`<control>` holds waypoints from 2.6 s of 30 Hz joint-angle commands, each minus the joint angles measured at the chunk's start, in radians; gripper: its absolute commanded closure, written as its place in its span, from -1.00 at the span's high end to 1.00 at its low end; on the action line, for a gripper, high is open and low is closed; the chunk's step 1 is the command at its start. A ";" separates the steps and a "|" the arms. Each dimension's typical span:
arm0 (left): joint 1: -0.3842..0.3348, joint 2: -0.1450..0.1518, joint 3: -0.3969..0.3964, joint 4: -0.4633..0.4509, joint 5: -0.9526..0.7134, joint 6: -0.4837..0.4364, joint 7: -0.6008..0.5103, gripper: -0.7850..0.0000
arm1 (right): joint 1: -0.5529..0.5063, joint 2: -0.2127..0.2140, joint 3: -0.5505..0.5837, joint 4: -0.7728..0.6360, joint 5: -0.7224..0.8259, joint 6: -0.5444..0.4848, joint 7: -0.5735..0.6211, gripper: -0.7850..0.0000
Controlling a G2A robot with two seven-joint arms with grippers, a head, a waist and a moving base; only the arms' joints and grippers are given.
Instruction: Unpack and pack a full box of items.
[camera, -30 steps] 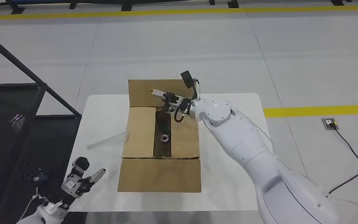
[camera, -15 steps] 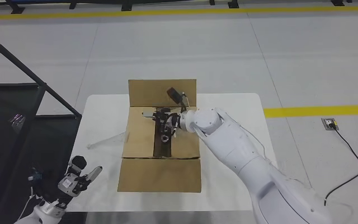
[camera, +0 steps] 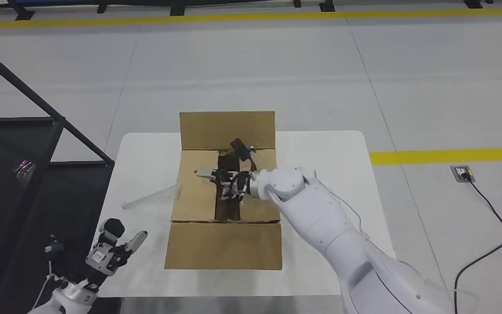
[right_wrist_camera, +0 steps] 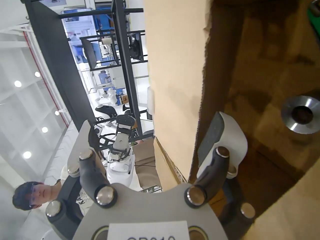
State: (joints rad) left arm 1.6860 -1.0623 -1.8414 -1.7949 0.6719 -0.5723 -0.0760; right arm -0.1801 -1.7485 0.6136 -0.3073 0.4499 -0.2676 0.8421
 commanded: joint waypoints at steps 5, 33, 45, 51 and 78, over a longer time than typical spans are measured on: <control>0.017 -0.004 0.024 -0.027 0.063 -0.005 0.025 1.00 | 0.008 -0.015 0.032 0.030 0.043 -0.099 0.054 1.00; -0.179 -0.032 0.200 -0.072 0.213 0.378 -0.055 1.00 | 0.107 -0.113 0.035 0.002 -0.034 -0.283 0.173 1.00; -0.120 -0.027 0.074 -0.066 0.298 0.460 -0.072 1.00 | 0.126 -0.097 0.052 0.024 -0.161 -0.478 -0.027 1.00; -0.121 -0.027 0.062 -0.038 0.323 0.496 -0.146 1.00 | 0.095 -0.061 0.067 0.004 -0.242 -0.530 -0.124 1.00; -0.244 -0.037 0.156 0.056 0.356 0.602 -0.351 1.00 | -0.319 0.179 0.316 -0.722 -0.556 -0.297 -0.152 1.00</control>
State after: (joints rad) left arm 1.4446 -1.0991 -1.6863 -1.7429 1.0255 0.0269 -0.4263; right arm -0.4842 -1.5753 0.9183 -0.9996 -0.1022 -0.5804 0.6798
